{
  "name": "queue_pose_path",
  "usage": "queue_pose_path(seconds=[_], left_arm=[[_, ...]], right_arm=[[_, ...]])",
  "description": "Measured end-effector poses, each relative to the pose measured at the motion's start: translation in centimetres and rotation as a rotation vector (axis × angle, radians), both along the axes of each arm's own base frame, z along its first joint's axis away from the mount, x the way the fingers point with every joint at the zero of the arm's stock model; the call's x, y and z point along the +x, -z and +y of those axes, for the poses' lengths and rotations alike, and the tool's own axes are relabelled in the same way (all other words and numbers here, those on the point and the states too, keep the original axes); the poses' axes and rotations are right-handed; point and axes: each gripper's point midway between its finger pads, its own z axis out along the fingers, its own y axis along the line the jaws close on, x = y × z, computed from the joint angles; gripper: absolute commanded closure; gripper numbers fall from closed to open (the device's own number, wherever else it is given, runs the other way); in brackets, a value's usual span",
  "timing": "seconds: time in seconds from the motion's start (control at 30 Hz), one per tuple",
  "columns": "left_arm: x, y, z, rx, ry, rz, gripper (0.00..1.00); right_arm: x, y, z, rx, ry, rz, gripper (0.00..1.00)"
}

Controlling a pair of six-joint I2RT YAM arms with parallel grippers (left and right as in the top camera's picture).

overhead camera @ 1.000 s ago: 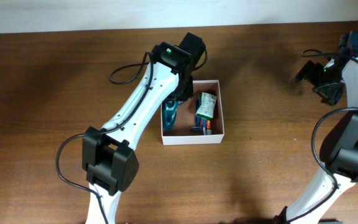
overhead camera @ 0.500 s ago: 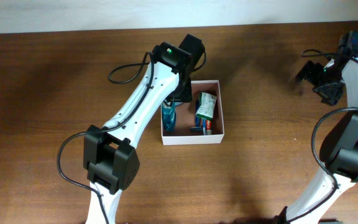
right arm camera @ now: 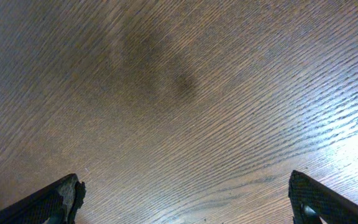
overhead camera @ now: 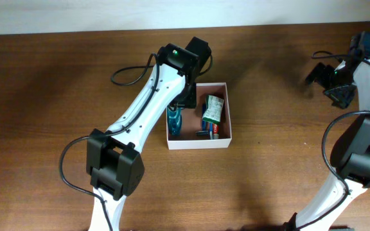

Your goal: Pack container

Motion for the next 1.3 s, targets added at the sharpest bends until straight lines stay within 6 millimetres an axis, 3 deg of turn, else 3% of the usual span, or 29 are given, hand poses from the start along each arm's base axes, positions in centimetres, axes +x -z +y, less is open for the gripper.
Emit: queue_pose_path(seconds=[0.1,0.17,0.27,0.4,0.5,0.7,0.8,1.0,1.3], left_arm=[[0.7,-1.2,-0.3,-0.020,0.046,-0.028,0.33],[1.5,-2.5,-0.4,-0.044,0.080,-0.060,0.22],[2.6,-4.9,0.1,-0.080,0.090,-0.120,0.19],[4.4,-8.3,2.8,-0.114,0.047,-0.209,0.06],[5.7,-9.6,6.5,-0.121,-0.035,-0.245,0.04],[8.0,-9.9,14.0,-0.110,-0.209,-0.283,0.01],[8.4,-10.0,16.4,-0.104,-0.260,-0.290,0.01],[8.7,-10.1,18.2,-0.101,-0.298,-0.302,0.01],[8.7,-10.0,18.3,-0.101,-0.299,-0.302,0.01]], right_arm=[[0.0,0.0,0.0,0.000,0.000,0.000,0.02],[0.0,0.0,0.0,0.000,0.000,0.000,0.02],[0.0,0.0,0.0,0.000,0.000,0.000,0.02],[0.0,0.0,0.0,0.000,0.000,0.000,0.02],[0.0,0.0,0.0,0.000,0.000,0.000,0.02],[0.0,0.0,0.0,0.000,0.000,0.000,0.02],[0.0,0.0,0.0,0.000,0.000,0.000,0.02],[0.0,0.0,0.0,0.000,0.000,0.000,0.02],[0.0,0.0,0.0,0.000,0.000,0.000,0.02]])
